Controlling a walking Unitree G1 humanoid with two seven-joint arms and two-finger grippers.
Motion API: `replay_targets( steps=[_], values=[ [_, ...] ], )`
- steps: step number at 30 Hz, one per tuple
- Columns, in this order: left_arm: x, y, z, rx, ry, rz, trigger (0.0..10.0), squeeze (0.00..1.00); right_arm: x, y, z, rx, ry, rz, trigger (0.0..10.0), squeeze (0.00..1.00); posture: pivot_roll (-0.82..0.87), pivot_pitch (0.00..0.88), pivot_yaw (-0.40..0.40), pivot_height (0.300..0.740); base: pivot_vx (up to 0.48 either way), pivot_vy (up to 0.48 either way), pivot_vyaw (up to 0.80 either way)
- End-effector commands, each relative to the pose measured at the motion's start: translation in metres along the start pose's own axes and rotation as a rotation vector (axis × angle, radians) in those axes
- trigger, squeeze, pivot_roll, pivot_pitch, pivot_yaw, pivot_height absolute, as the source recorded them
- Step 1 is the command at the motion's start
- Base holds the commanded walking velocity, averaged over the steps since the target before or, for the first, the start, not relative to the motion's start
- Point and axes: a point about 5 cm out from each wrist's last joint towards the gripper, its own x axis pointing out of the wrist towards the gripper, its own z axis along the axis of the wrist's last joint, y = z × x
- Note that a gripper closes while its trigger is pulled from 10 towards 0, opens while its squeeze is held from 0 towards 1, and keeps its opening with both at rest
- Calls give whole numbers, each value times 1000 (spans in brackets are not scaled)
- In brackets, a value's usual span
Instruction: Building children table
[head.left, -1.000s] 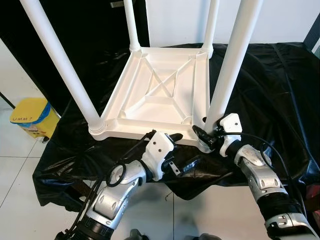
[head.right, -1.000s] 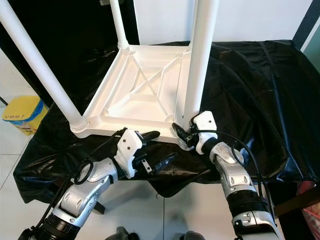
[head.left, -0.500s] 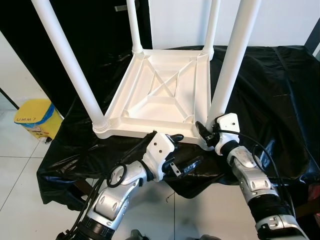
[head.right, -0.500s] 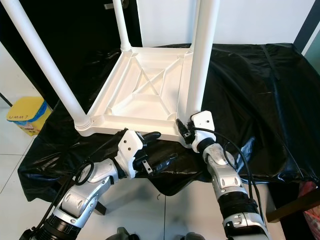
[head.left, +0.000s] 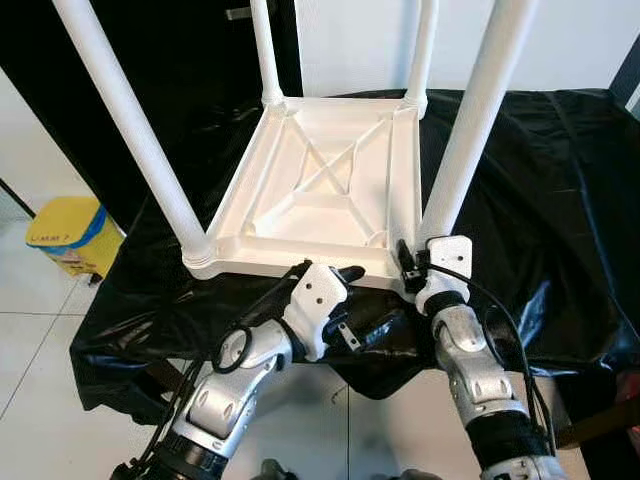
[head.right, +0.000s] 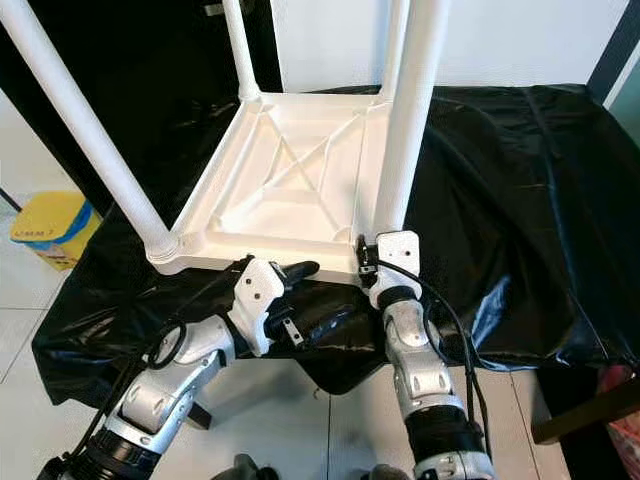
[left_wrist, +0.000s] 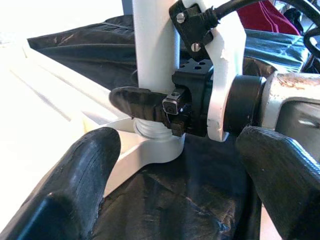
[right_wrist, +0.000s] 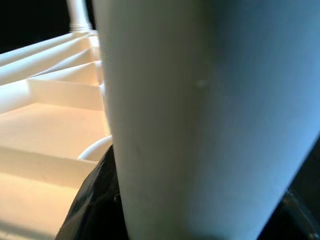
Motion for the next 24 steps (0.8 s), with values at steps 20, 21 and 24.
replay_targets(
  steps=[20, 21, 24],
  values=[
    [1, 8, 0, 11, -8, 57, 10000, 0, -8, 4, -6, -28, 54, -76, 10000, 431, -117, 76, 18, 740, 0, 0, 0],
    [2, 8, 0, 11, -9, 59, 10000, 0, -8, 3, -4, -26, 43, -72, 10000, 1000, -117, 78, 17, 740, 0, 0, 0],
    [2, 8, 0, 9, -10, 62, 10000, 0, -8, 2, -1, -23, 23, -59, 10000, 1000, -117, 78, 16, 740, 0, 0, 0]
  ],
)
